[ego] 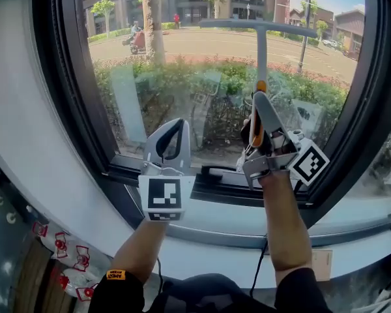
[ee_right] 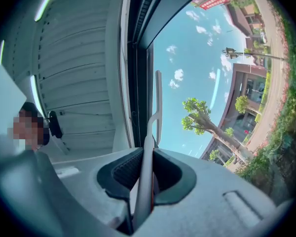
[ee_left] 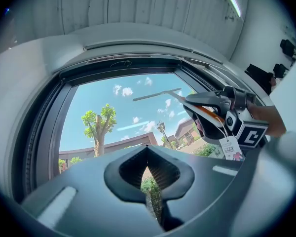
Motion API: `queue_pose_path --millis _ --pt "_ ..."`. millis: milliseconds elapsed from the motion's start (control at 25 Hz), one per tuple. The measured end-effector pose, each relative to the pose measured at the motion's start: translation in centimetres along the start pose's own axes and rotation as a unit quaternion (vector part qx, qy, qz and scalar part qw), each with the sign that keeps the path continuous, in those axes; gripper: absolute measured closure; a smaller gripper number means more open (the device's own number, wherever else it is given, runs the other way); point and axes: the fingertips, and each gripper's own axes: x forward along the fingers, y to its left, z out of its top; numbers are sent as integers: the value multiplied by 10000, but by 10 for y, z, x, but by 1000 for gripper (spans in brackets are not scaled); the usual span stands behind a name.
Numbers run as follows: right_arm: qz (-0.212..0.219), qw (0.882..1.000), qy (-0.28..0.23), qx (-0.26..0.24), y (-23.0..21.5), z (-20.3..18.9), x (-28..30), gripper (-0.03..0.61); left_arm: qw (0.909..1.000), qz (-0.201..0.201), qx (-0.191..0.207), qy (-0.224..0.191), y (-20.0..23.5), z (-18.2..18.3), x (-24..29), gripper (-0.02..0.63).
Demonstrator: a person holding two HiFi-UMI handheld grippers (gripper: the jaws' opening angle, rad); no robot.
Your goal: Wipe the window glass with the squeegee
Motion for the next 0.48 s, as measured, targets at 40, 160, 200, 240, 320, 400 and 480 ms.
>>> queue_pose_path --millis 40,160,200,240,320,400,480 --pt "-56 10000 33 61 -4 -2 -3 534 10000 12 13 -5 -2 2 -1 609" --pt "-169 9996 71 231 -14 -5 -12 534 10000 50 32 71 -7 -2 -3 609" --pt "-174 9995 75 270 -15 -4 -15 534 9999 54 38 81 -11 -2 -3 609" --pt "-171 9993 76 310 -15 -4 -19 534 9999 56 38 84 -16 -2 -4 609" --pt "-169 9989 56 424 -16 -5 -28 534 9999 56 9 122 -26 -3 -7 609" --pt "-212 9982 34 556 -17 -12 -41 534 9998 56 -60 194 -34 -9 -13 609" --pt "-299 9971 42 692 -21 -24 -58 534 9994 59 -190 294 -43 -21 -21 609"
